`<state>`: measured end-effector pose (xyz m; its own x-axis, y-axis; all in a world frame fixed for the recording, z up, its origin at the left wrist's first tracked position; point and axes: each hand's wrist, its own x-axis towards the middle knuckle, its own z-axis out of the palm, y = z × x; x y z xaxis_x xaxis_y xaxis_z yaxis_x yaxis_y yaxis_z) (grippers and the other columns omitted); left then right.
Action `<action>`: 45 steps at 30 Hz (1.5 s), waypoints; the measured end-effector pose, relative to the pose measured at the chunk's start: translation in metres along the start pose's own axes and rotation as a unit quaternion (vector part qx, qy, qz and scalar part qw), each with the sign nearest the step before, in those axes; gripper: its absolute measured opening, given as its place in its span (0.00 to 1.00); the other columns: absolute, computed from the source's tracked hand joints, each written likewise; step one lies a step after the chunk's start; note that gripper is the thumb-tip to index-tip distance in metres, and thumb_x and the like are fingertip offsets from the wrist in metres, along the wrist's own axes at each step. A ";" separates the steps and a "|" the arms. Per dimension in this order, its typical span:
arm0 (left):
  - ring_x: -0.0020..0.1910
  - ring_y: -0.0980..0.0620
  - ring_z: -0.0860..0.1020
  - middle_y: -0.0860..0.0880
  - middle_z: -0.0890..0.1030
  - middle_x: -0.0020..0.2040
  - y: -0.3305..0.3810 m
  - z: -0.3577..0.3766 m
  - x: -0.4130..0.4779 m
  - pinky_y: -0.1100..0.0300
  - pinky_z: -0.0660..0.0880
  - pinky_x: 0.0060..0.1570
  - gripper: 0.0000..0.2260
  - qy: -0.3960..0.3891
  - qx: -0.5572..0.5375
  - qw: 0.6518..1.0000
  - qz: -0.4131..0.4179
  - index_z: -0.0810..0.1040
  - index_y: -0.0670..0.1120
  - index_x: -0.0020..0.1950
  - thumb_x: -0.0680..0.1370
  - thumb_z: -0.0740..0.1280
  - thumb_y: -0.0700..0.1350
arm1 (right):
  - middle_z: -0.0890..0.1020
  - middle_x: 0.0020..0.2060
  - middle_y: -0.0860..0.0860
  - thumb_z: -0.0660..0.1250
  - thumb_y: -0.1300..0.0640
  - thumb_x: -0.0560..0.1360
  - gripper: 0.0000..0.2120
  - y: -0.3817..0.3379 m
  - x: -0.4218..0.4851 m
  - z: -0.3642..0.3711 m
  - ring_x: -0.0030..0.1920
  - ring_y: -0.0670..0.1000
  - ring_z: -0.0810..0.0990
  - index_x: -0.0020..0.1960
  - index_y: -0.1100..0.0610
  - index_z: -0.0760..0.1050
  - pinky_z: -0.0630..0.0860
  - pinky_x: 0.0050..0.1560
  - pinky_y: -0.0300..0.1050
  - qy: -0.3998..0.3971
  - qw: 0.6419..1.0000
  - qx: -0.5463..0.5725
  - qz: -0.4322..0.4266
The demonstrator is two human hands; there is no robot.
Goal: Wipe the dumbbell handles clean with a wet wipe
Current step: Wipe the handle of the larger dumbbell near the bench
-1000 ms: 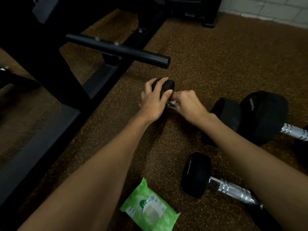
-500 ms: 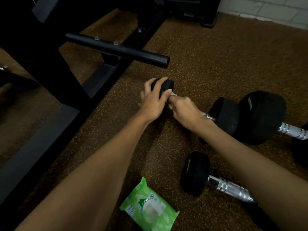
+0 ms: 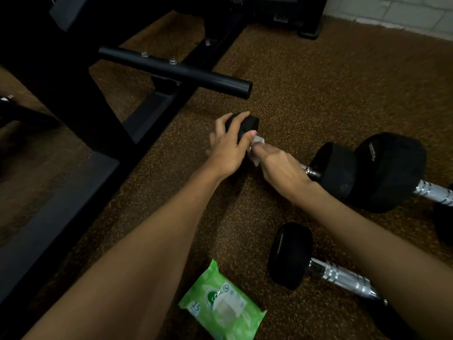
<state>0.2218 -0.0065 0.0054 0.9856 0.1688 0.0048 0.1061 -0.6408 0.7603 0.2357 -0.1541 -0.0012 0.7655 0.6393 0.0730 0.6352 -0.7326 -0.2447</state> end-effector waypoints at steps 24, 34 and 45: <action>0.70 0.43 0.58 0.50 0.55 0.73 -0.004 0.003 -0.002 0.46 0.59 0.65 0.20 0.015 -0.004 1.000 0.016 0.61 0.60 0.73 0.80 0.57 0.56 | 0.77 0.60 0.61 0.50 0.65 0.78 0.19 -0.008 -0.001 0.012 0.58 0.61 0.78 0.64 0.65 0.72 0.75 0.56 0.51 -0.004 0.970 -0.239 -0.037; 0.70 0.43 0.58 0.50 0.56 0.73 -0.002 0.003 -0.003 0.45 0.59 0.66 0.20 0.021 -0.004 1.000 0.012 0.61 0.60 0.72 0.80 0.57 0.56 | 0.79 0.58 0.58 0.60 0.67 0.73 0.15 -0.017 -0.020 0.024 0.57 0.58 0.79 0.58 0.59 0.76 0.77 0.53 0.49 -0.049 0.997 -0.023 -0.053; 0.70 0.42 0.58 0.49 0.56 0.73 -0.002 0.005 -0.002 0.46 0.58 0.67 0.20 0.030 -0.007 0.999 0.011 0.62 0.59 0.72 0.80 0.58 0.55 | 0.76 0.53 0.65 0.49 0.72 0.78 0.15 -0.031 0.029 0.041 0.50 0.61 0.79 0.55 0.68 0.73 0.78 0.45 0.51 0.207 0.328 0.775 0.499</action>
<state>0.2203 -0.0092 0.0010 0.9781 0.1991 0.0604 0.0818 -0.6347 0.7684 0.2337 -0.1033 -0.0313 0.6645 -0.0609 -0.7448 -0.5222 0.6751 -0.5211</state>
